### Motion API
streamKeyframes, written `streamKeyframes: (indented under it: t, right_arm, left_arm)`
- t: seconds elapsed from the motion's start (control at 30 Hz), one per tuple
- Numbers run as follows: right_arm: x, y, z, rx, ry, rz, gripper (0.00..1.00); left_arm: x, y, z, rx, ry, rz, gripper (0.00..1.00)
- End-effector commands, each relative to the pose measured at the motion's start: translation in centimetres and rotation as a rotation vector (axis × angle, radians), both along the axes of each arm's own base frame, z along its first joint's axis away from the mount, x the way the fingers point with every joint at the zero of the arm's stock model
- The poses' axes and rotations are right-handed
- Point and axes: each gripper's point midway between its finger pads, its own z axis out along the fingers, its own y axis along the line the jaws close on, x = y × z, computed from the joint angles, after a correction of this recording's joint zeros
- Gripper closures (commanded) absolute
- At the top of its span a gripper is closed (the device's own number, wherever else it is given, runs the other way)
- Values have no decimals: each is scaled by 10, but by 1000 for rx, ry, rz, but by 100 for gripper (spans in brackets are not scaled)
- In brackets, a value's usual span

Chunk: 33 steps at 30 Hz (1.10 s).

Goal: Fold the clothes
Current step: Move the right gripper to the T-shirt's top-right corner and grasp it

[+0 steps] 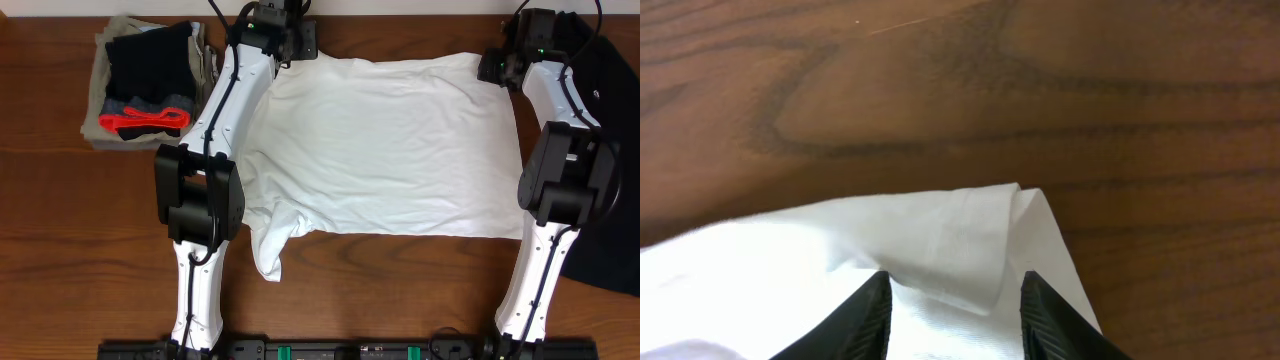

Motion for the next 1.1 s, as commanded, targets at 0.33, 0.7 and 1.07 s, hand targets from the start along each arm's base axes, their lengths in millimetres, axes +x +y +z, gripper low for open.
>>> streamKeyframes:
  t: [0.33, 0.7, 1.07]
  right_arm:
    - [7, -2, 15, 30, -51, -37, 54]
    - [30, 2, 37, 38, -165, -56, 46]
    - [49, 0, 65, -121, -247, -9, 50]
  left_arm:
    - [1, 3, -2, 4, 5, 8, 94]
    - [1, 3, -2, 4, 6, 8, 94]
    - [1, 3, -2, 4, 5, 8, 94]
